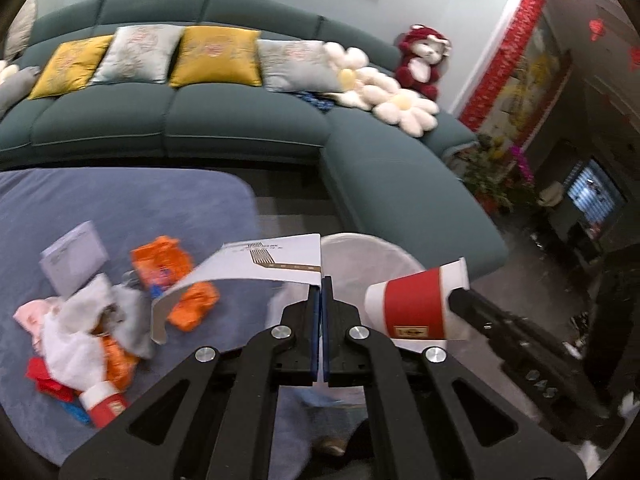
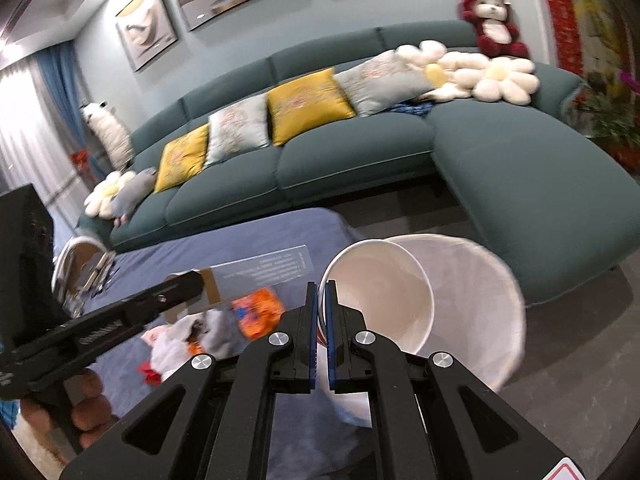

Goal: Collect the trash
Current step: 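Release the red cup into the bin with the right tool while the left tool grasps a cup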

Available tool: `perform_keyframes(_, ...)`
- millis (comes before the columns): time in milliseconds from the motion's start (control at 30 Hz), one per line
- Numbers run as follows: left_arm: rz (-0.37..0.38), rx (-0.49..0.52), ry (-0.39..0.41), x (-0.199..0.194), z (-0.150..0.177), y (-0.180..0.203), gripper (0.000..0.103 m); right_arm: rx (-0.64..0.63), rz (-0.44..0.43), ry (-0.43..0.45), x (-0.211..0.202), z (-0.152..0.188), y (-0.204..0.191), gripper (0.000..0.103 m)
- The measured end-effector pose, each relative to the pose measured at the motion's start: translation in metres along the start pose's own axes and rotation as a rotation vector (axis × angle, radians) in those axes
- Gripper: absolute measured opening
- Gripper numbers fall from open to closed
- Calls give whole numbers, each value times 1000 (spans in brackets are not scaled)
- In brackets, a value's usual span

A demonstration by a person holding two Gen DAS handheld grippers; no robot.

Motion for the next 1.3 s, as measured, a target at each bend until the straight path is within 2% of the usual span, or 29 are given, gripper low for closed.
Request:
perform_keyframes(233, 67, 50, -75, 37, 9, 53, 0, 72, 84, 16, -15, 10, 54, 4)
perform_keyframes(467, 60, 74, -133, 72, 26, 76, 4, 111, 113, -1, -14, 23, 81, 4)
perform_keyframes(567, 42, 61, -134, 76, 28, 70, 20, 117, 114, -6, -11, 25, 84, 4)
perform_keyframes(633, 29, 42, -132, 76, 27, 65, 34, 117, 111, -8, -8, 25, 84, 4)
perform_keyframes(900, -17, 5, -95, 62, 23, 39, 45, 109, 96, -5, 4, 18, 75, 5)
perform_keyframes(1000, -34, -7, -83, 57, 22, 30, 53, 99, 97, -1, 5, 17, 70, 8)
perform_keyframes(1100, -53, -15, -67, 52, 23, 22, 56, 89, 94, -1, 8, 14, 65, 9)
perform_keyframes(1233, -72, -44, -55, 45, 22, 10, 63, 75, 96, 4, 8, 12, 61, 17)
perform_keyframes(1300, -84, -59, -44, 40, 22, 4, 66, 71, 92, 6, 8, 10, 57, 17)
Point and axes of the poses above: each gripper's, at about its wrist camera, not at the fingertips, and x roughly the way its jaws point, y to its right, z to its underside, the point moved 1 cm from there along x, roughly the way its jaws point, and after that the axes turned 13 degrees about -x, right-handed, at the moved point
